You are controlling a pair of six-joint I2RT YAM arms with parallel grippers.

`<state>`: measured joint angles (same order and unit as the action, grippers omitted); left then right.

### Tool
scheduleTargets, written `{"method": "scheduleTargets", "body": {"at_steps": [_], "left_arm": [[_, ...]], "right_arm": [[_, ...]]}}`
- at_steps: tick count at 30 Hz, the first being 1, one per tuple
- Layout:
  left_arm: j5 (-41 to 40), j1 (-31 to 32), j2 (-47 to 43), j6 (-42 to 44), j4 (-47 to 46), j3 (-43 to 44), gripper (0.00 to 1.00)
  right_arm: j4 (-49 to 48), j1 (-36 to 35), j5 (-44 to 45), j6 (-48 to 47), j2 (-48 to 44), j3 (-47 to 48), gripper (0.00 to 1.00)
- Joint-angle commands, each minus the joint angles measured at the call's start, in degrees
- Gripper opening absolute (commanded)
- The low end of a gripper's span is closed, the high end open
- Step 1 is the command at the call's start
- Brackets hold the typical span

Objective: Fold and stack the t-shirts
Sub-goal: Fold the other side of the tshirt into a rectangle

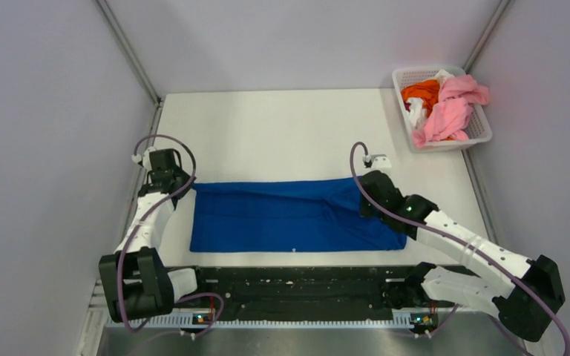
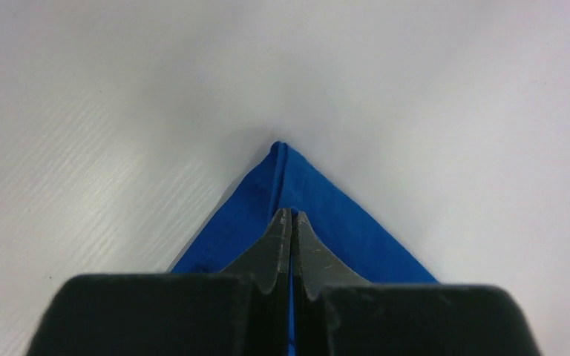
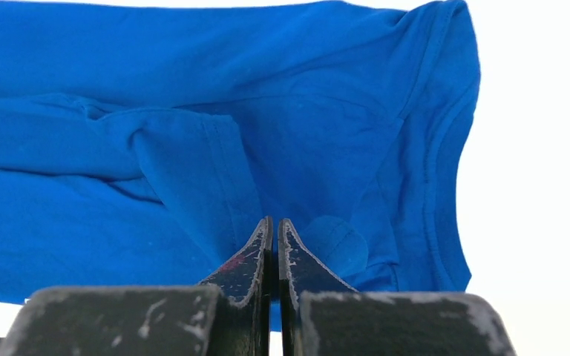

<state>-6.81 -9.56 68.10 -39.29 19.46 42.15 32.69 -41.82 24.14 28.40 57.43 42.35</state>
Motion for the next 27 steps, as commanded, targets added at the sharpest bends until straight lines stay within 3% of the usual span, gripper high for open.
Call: {"method": "scheduleTargets", "body": {"at_steps": [1, 4, 8, 10, 11, 13, 15, 16, 17, 18, 19, 23, 27], "left_arm": [[2.4, -0.4, 2.1, 0.8, -2.0, 2.8, 0.00], [3.7, -0.5, 4.0, 0.8, -2.3, 1.9, 0.00], [-0.6, -0.4, 4.4, -1.0, -0.8, 0.3, 0.00], [-5.2, -0.4, 3.6, -2.8, 1.5, 0.6, 0.00], [-7.7, -0.5, 3.2, -3.5, 3.0, 1.5, 0.04], [-11.9, -0.5, 2.2, -4.9, 7.2, 4.1, 0.22], [-15.6, -0.5, 0.7, -6.2, 11.8, 7.4, 0.48], [-17.0, -0.4, 0.0, -6.7, 13.8, 9.4, 0.55], [-17.7, -0.5, -0.9, -7.1, 15.2, 10.6, 0.76], [-17.5, -0.5, -1.8, -7.1, 16.3, 11.4, 0.96], [-16.4, -0.5, -2.8, -6.7, 16.6, 11.9, 0.99], [-5.0, -0.5, -5.9, -3.2, 11.5, 9.9, 0.99], [11.6, -0.4, -4.6, -2.8, 3.4, 5.7, 0.99]], "right_arm": [[-0.6, -1.8, -2.4, 1.1, -0.1, -2.0, 0.01], [-2.2, -2.2, -6.4, 1.7, 0.1, -3.7, 0.04], [-4.1, -4.2, -14.2, 3.8, 0.3, -5.8, 0.10], [-3.9, -6.3, -17.8, 5.4, 0.1, -6.4, 0.19], [-3.2, -6.6, -20.6, 5.4, 0.0, -6.4, 0.32], [0.0, -6.9, -23.7, 5.7, -0.2, -5.8, 0.53], [2.6, -6.9, -23.8, 6.0, -1.6, -5.2, 0.76], [2.8, -7.0, -23.2, 5.8, -2.6, -5.1, 0.91], [2.7, -7.0, -20.9, 5.9, -4.1, -4.8, 0.98], [2.3, -7.0, -19.4, 6.1, -5.1, -4.3, 0.99], [1.7, -7.0, -16.7, 6.3, -5.7, -3.7, 0.99], [-4.3, -6.9, -11.4, 6.8, -6.3, -2.5, 0.99], [-11.8, -4.8, -10.2, 5.3, -1.2, -2.1, 0.99]]}}
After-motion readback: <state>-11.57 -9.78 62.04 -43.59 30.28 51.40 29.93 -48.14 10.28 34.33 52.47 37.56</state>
